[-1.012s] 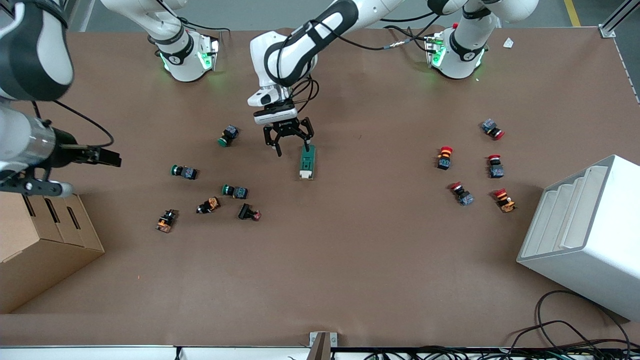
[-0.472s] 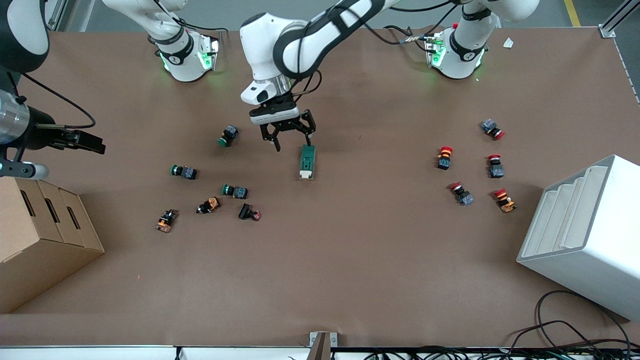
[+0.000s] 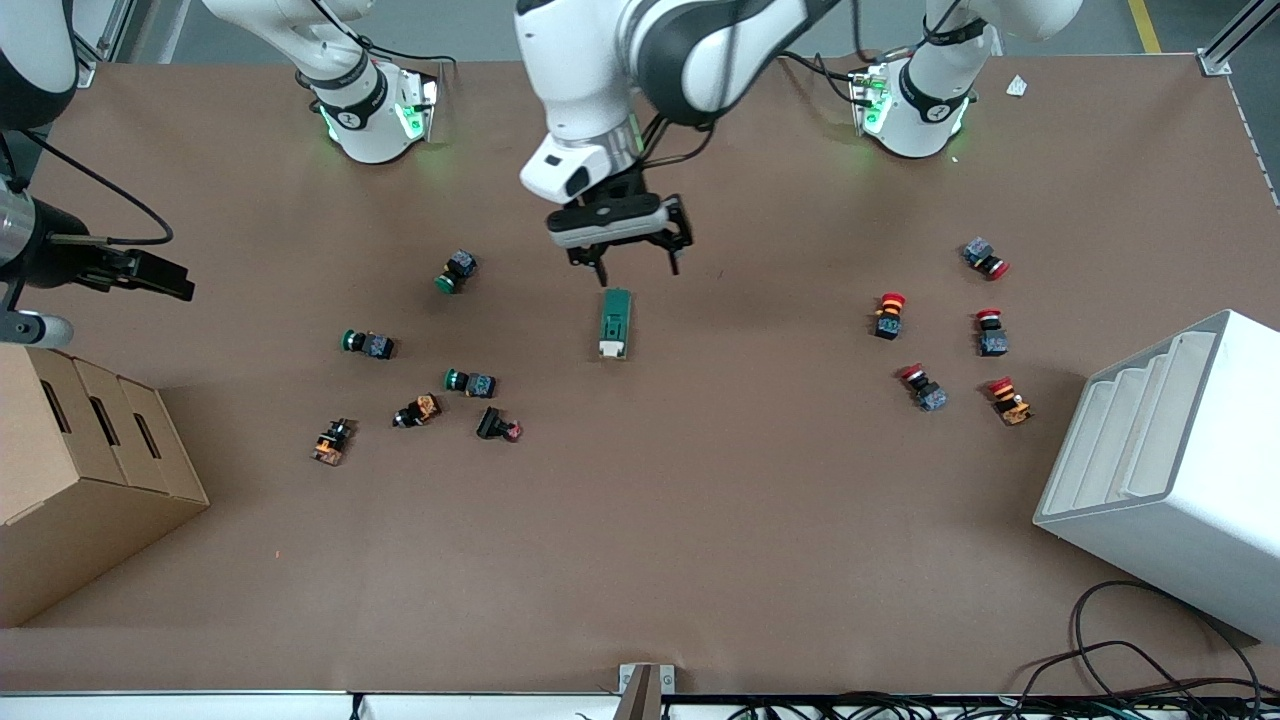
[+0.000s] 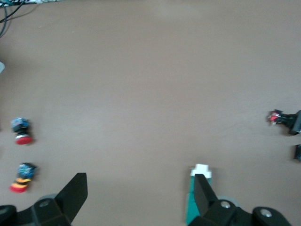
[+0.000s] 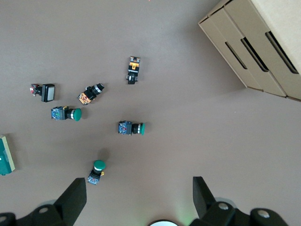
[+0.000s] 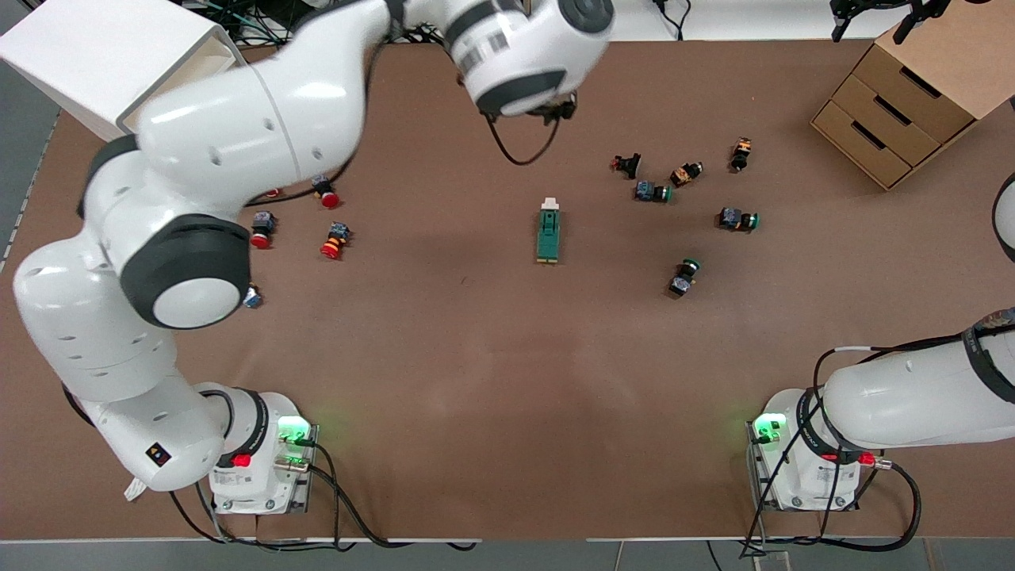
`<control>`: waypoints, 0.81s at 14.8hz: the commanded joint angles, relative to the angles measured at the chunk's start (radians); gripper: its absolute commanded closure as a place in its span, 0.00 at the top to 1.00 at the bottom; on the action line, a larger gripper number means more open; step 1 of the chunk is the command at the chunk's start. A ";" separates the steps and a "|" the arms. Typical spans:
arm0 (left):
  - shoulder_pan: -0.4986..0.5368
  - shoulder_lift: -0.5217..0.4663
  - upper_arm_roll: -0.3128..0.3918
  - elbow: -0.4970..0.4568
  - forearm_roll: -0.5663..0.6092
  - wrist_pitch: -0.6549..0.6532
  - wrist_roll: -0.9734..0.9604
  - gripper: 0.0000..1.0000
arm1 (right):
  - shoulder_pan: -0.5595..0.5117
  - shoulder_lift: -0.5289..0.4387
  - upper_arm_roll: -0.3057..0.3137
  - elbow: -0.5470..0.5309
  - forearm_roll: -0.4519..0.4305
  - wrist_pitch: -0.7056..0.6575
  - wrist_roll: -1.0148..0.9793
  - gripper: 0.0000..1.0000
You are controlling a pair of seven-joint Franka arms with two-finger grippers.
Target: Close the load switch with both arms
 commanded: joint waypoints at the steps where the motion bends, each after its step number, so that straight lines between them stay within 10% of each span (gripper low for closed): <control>1: 0.104 -0.099 -0.006 -0.023 -0.106 -0.060 0.145 1.00 | 0.015 -0.016 -0.008 0.029 -0.008 -0.007 -0.010 1.00; 12: 0.424 -0.233 -0.009 -0.022 -0.199 -0.113 0.305 1.00 | 0.010 -0.010 -0.011 0.121 -0.008 -0.123 -0.004 1.00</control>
